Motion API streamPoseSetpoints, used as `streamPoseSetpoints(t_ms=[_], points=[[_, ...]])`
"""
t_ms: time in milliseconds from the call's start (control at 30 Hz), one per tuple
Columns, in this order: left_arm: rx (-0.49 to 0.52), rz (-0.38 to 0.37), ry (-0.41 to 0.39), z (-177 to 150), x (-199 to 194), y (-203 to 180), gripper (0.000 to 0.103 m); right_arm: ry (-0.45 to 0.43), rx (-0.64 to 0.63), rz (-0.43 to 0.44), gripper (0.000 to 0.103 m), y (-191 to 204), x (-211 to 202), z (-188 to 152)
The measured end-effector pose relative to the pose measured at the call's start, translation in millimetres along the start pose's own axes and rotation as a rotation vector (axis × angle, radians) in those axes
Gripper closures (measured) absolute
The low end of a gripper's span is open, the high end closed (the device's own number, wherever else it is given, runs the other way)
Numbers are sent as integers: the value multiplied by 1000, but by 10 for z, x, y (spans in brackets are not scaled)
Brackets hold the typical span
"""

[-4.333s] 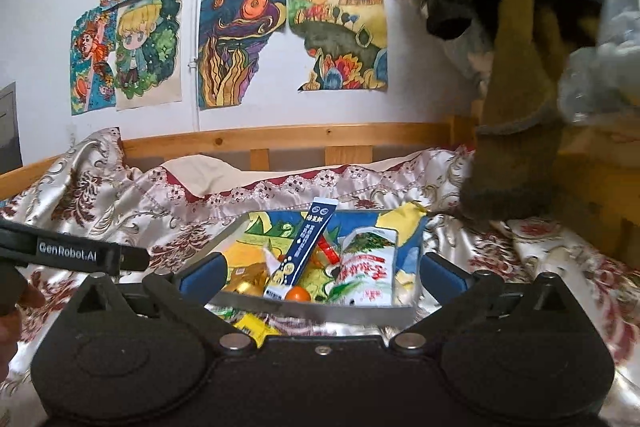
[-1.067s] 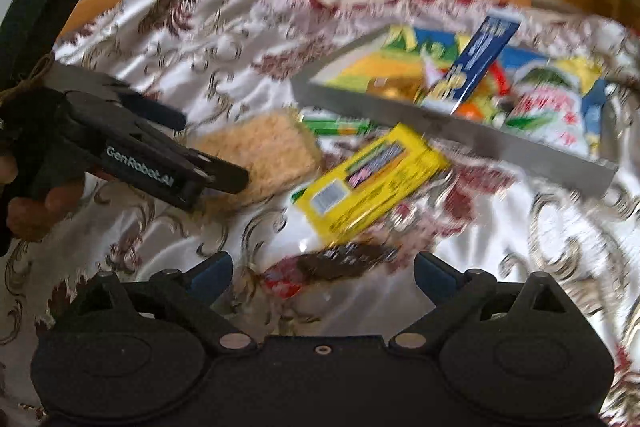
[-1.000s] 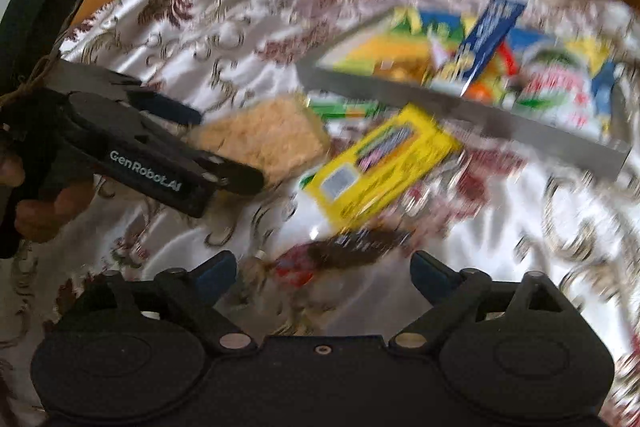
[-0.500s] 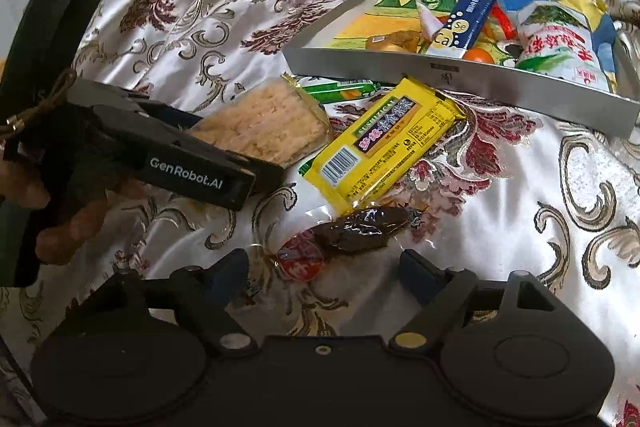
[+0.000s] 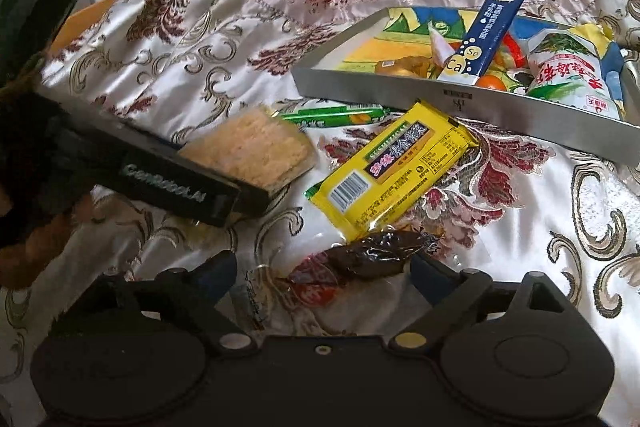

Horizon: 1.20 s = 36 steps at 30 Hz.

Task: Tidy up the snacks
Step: 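Grasp the floss-bun block with the left gripper while the right grasps the brown snack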

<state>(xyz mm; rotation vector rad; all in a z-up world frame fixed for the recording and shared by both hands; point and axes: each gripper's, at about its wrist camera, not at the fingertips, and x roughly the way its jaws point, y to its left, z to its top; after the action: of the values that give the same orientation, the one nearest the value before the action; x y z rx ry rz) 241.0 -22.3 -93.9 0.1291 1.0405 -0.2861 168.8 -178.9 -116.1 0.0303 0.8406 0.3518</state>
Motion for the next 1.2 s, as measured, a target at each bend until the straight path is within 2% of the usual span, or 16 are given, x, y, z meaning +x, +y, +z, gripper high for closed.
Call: streamPoseSetpoints(t_ms=[100, 233, 267, 300, 367, 533, 700, 800, 833, 933, 1000, 1067, 1167, 1200], points=[[-46, -9, 40, -87, -35, 7, 21, 0, -18, -39, 14, 46, 9, -12], [-46, 2, 64, -177, -89, -38, 21, 13, -37, -36, 16, 45, -32, -3], [-56, -1, 71, -189, -111, -33, 22, 22, -41, -52, 34, 39, -44, -1], [-71, -5, 76, -197, -134, -27, 22, 28, -46, -63, 43, 34, -57, -2], [-98, -16, 86, -217, -177, -8, 22, 54, -48, -49, 44, 1, -89, 8], [-96, -8, 103, -211, -171, -11, 22, 73, 49, -24, 42, -115, -158, -8], [-93, 0, 119, -198, -100, 1, 21, 50, 94, 32, 26, -183, -91, -3], [-124, -7, 126, -177, -80, 57, 21, 22, 140, 66, 26, -275, -47, 3], [-132, -11, 126, -173, -75, 76, 21, 9, 168, 80, 28, -316, -49, 8], [-149, -12, 128, -156, -56, 117, 21, -22, 196, 87, 48, -377, -69, 37], [-157, -12, 131, -141, -43, 137, 21, -32, 220, 92, 69, -403, -81, 57], [-163, -12, 131, -140, -38, 146, 21, -44, 254, 126, 80, -430, -104, 74], [-157, -9, 133, -142, -30, 137, 21, -50, 288, 197, 82, -426, -136, 101], [-154, -6, 133, -142, -27, 130, 21, -38, 281, 221, 78, -405, -120, 104]])
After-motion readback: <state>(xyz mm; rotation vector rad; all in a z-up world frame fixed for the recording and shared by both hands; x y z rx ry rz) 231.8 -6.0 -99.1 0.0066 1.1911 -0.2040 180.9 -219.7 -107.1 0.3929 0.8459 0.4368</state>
